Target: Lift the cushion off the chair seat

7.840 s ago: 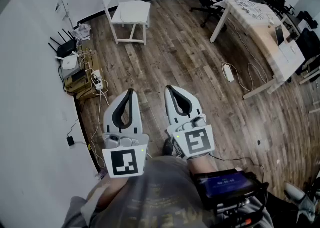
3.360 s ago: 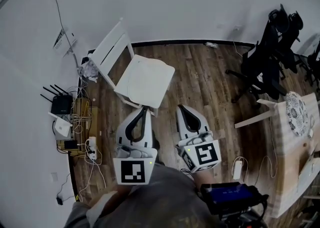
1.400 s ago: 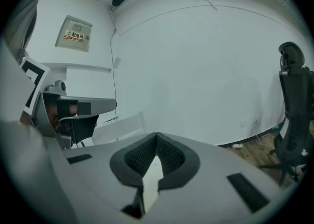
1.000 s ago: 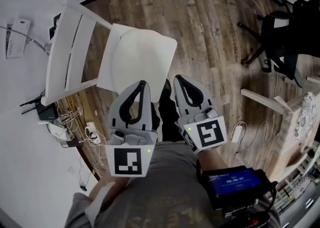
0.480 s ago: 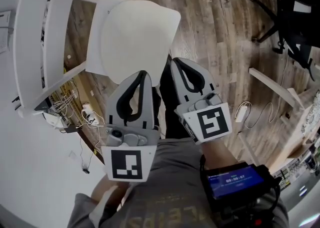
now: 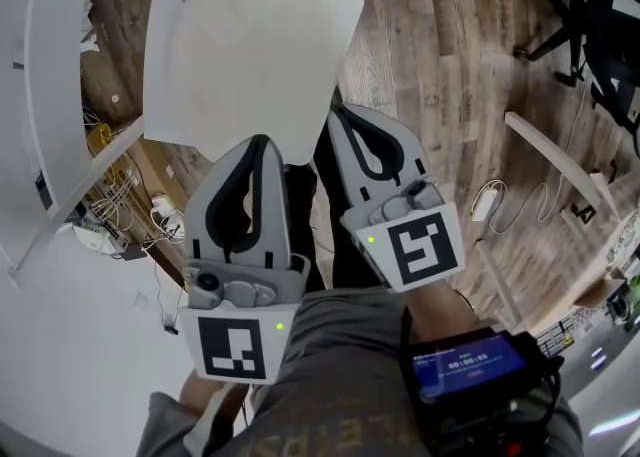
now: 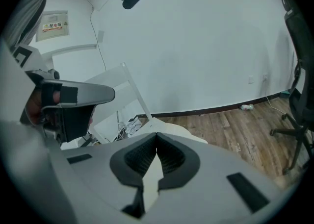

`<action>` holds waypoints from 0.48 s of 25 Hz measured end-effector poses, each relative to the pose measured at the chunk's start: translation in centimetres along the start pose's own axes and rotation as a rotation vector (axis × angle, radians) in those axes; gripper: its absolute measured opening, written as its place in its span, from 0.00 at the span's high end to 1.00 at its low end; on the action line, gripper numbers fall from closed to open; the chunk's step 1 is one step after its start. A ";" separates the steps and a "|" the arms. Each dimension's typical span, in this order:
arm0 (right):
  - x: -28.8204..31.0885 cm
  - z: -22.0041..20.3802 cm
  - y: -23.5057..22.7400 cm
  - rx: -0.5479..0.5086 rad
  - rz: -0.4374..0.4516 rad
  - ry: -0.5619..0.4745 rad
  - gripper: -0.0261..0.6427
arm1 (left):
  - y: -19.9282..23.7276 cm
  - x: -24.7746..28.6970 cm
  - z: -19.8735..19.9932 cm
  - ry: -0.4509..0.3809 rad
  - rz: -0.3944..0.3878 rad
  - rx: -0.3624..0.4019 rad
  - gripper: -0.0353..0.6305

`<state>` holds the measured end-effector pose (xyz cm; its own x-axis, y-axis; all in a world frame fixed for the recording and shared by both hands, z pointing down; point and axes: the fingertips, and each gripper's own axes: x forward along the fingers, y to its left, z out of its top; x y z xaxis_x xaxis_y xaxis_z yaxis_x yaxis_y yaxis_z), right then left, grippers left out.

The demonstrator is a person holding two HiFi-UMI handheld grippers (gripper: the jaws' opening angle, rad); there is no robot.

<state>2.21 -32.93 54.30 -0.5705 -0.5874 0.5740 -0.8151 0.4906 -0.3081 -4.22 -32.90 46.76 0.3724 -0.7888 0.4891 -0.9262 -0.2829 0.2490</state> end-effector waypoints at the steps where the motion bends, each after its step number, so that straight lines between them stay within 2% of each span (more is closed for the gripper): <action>1: 0.3 -0.6 -0.1 0.004 -0.001 0.009 0.95 | 0.1 0.2 -0.4 0.003 -0.003 -0.005 0.94; 12: 4.0 -7.7 -0.6 0.038 0.007 0.067 0.95 | 1.9 2.5 -6.0 0.027 -0.007 -0.044 0.94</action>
<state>1.16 -30.63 62.63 -0.5694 -0.5389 0.6207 -0.8150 0.4690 -0.3404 -4.73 -32.15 53.52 0.3807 -0.7720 0.5091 -0.9204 -0.2634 0.2888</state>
